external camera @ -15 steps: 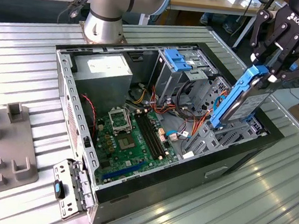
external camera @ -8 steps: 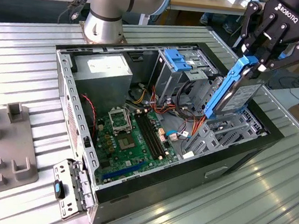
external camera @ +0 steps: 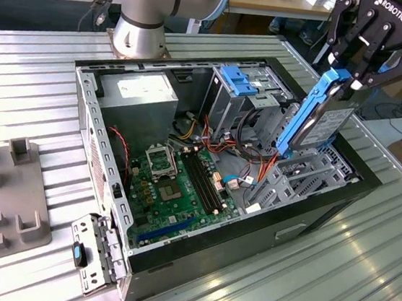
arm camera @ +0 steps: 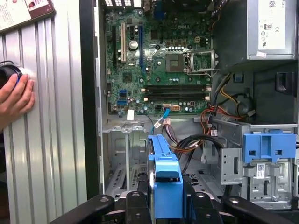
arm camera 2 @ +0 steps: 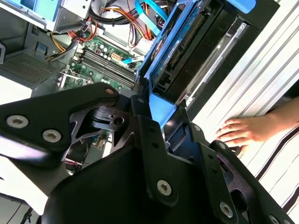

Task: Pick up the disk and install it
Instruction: 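Pick up the disk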

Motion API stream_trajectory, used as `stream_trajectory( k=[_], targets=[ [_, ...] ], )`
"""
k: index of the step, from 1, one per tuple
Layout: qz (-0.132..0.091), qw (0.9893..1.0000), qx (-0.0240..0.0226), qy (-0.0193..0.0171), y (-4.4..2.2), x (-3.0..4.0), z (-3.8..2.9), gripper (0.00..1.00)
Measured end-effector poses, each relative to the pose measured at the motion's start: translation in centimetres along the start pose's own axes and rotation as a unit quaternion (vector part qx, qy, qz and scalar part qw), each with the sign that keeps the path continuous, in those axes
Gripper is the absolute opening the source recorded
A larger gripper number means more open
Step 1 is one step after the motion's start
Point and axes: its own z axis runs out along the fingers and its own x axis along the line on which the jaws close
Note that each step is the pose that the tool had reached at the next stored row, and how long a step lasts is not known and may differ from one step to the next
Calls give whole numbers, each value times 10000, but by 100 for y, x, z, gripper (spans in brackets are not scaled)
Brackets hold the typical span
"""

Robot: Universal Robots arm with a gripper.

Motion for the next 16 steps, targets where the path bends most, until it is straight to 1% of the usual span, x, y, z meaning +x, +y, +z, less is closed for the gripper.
stream_trajectory(
  k=[1, 5, 6, 7, 8, 9, 10, 11, 13, 16],
  targets=[
    [0, 10000, 0, 1, -1, -1, -34, 37],
    [0, 10000, 0, 2, -4, -2, -106, 37],
    [0, 10000, 0, 3, -5, -2, -138, 37],
    [0, 10000, 0, 4, -5, -2, -157, 37],
    [0, 10000, 0, 3, -6, 3, -163, 37],
    [1, 10000, 0, -3, -6, 22, -163, 37],
    [1, 10000, -1, -20, -9, 73, -164, 37],
    [1, 10000, -1, -28, -10, 113, -164, 37],
    [2, 10000, -1, -29, -11, 162, -165, 37],
    [2, 10000, -1, -30, -12, 211, -147, 37]
  ],
)
